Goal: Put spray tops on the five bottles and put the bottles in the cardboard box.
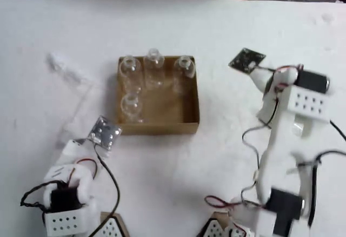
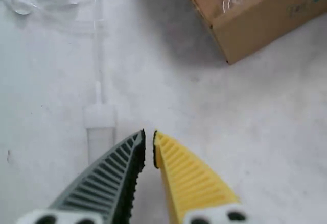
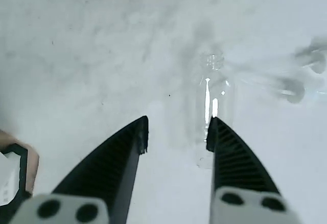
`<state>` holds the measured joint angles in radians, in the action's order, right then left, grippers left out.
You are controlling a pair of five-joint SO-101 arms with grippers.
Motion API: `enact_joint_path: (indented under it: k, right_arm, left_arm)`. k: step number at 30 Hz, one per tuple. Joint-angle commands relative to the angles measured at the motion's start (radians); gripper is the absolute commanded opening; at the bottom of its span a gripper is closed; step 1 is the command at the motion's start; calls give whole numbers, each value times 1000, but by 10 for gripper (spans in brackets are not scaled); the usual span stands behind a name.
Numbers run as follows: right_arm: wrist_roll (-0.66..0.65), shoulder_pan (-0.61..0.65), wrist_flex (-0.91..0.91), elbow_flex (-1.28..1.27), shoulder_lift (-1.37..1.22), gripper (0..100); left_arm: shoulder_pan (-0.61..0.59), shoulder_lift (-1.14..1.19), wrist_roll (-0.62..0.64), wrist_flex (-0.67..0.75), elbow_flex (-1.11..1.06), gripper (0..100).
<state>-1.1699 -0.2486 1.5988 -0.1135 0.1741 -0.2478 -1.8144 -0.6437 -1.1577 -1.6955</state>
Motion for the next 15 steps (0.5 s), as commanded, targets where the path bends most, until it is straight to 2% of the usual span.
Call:
enact_joint_path:
  k: [1, 5, 15]
  right_arm:
    - [-12, -7, 56, 130, -134, 183]
    - [-12, 24, 116, 235, -249, 183]
    - [-11, 18, 74, 250, -398, 183]
  left_arm:
    - [-15, -5, -12, -6, 3, 39]
    - [-15, -5, -12, -6, 3, 39]
    - [-15, -5, -12, -6, 3, 39]
